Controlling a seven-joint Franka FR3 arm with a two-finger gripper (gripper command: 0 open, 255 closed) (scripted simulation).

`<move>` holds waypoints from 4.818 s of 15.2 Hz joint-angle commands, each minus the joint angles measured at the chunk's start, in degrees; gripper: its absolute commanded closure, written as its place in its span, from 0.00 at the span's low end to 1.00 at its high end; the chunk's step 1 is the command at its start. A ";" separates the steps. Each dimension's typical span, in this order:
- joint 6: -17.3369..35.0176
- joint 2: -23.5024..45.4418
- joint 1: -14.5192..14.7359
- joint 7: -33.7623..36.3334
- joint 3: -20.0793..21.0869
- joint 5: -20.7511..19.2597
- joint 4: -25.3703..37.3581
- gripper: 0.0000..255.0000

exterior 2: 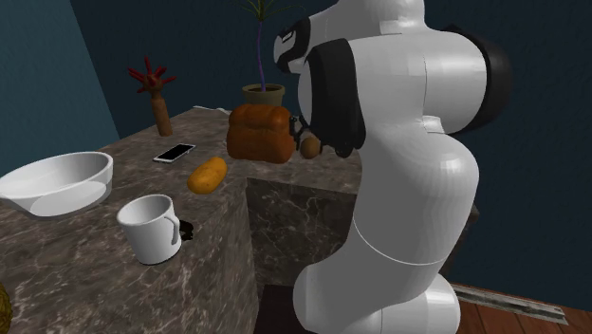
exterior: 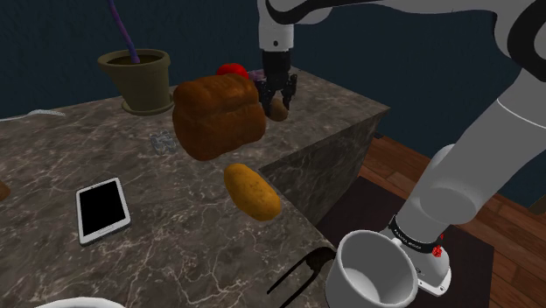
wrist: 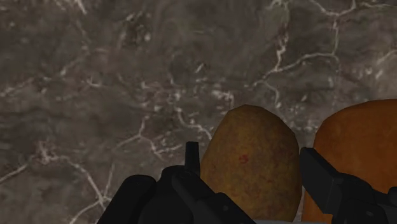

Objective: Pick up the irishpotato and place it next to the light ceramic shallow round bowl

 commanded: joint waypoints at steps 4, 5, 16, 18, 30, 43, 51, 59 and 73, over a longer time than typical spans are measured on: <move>-3.92 0.37 -0.07 0.37 -0.11 -0.11 4.28 1.00; -4.70 0.45 -0.08 0.45 -0.12 -0.12 5.13 1.00; -13.39 2.22 -0.14 1.50 -0.21 -0.31 15.64 1.00; -15.03 2.73 -0.14 1.72 -0.21 -0.35 17.80 1.00; -17.79 -0.61 3.15 9.76 3.87 1.99 18.31 1.00; -14.60 -4.11 10.13 27.53 14.64 6.96 15.10 1.00; -12.21 -0.52 14.42 40.04 22.82 7.50 18.78 1.00; -7.20 1.17 16.65 44.93 26.56 7.12 16.43 1.00; 3.36 -1.31 16.95 42.06 26.60 8.64 3.45 1.00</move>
